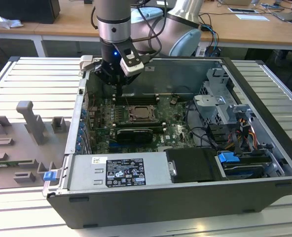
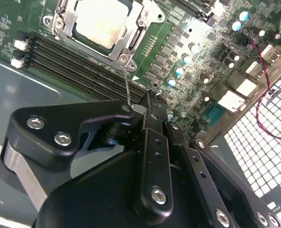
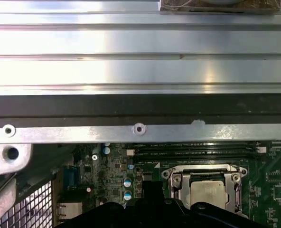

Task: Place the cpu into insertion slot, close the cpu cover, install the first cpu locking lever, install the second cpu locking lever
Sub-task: 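Install the first cpu locking lever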

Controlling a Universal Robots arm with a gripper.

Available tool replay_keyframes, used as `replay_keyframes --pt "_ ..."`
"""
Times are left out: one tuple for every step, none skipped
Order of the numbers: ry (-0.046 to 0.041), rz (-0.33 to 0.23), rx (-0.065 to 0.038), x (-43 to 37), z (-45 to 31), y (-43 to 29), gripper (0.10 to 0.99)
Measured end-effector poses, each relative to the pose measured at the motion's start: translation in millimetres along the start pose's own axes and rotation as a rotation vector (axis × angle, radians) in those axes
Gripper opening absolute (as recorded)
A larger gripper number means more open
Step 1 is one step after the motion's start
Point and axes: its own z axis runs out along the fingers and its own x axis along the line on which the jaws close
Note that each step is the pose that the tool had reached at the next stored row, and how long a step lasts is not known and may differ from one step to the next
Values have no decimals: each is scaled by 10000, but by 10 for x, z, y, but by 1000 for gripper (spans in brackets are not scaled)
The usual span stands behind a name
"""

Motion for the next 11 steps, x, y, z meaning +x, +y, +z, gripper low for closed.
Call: replay_keyframes --pt "1 1 0 -6 2 0 106" --pt "1 2 1 -11 3 0 106" --pt "2 2 2 -26 7 0 106" --pt "2 3 2 -38 10 0 106" --pt "2 3 2 -50 13 0 106" --pt "3 2 2 -70 16 1 106" --pt "2 2 2 -84 18 1 106" --pt "2 2 3 -97 20 1 106" --pt "1 0 3 -117 24 1 106" --pt "1 1 6 -138 27 1 106" --pt "2 2 7 -153 29 2 106"
